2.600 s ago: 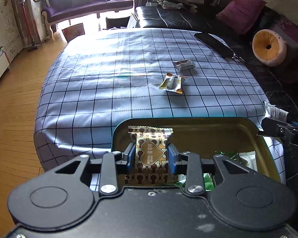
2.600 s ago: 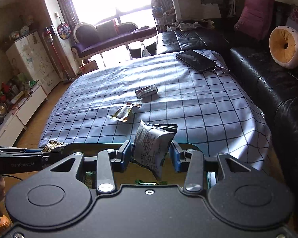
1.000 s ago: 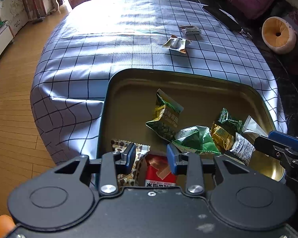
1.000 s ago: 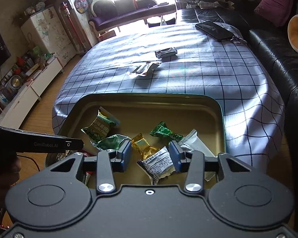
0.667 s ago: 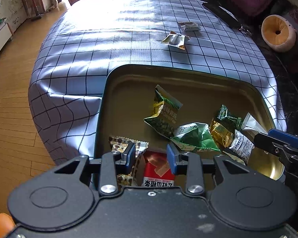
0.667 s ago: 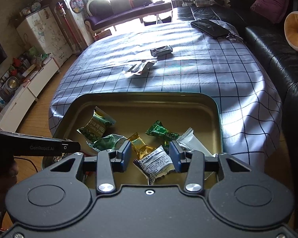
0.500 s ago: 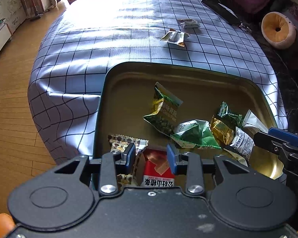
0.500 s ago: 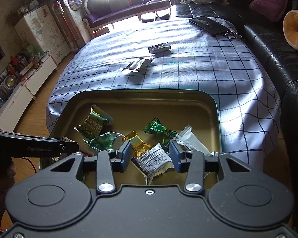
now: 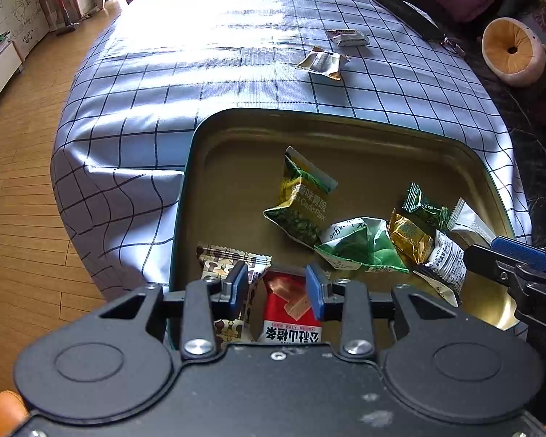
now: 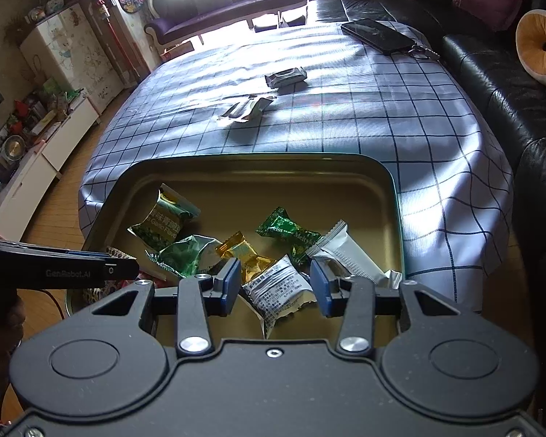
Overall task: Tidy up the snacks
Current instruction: 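Move both open tools from the tray back to the remaining snacks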
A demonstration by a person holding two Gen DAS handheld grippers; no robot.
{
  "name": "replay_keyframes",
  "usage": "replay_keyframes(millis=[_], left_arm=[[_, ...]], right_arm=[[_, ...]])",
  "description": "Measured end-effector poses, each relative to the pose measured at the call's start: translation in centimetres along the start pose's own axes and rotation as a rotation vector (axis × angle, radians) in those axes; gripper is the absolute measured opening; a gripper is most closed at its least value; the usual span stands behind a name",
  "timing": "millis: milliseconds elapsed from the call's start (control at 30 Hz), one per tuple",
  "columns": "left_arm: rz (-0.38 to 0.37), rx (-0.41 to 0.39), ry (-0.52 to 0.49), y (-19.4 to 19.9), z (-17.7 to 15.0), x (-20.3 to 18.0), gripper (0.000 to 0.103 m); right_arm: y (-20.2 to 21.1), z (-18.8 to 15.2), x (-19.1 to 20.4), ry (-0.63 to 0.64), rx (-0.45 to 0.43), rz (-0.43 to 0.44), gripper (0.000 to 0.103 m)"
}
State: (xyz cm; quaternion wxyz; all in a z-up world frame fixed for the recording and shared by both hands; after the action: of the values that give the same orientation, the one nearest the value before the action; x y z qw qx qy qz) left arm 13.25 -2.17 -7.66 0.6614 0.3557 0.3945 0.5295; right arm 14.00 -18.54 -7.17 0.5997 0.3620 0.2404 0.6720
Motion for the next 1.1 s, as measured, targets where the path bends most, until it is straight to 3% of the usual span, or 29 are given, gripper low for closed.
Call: replay_keyframes(millis=[500, 1100], left_arm=[[-0.007, 0.015, -0.002, -0.4, 0.1, -0.1, 0.036], [-0.018, -0.03, -0.039, 0.5, 2.5, -0.3, 0.036]], right_arm=[[-0.4, -0.1, 0.1, -0.002, 0.019, -0.002, 0.052], [-0.5, 1.4, 0.1, 0.012, 0.001, -0.017, 0.052]])
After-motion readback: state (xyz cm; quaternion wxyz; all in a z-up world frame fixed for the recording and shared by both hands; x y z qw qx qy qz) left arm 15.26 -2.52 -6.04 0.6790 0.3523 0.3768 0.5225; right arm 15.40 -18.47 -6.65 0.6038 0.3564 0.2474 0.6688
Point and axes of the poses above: each gripper's, at about its wrist camera, not at the fingertips, and y roughly against the way its jaws point, x to its left, z to its top, the point moved 10 cm from there along -y, roughly the way its jaws point, and after that the axes turned 5 degrees about -z, right-handed, at the moved point
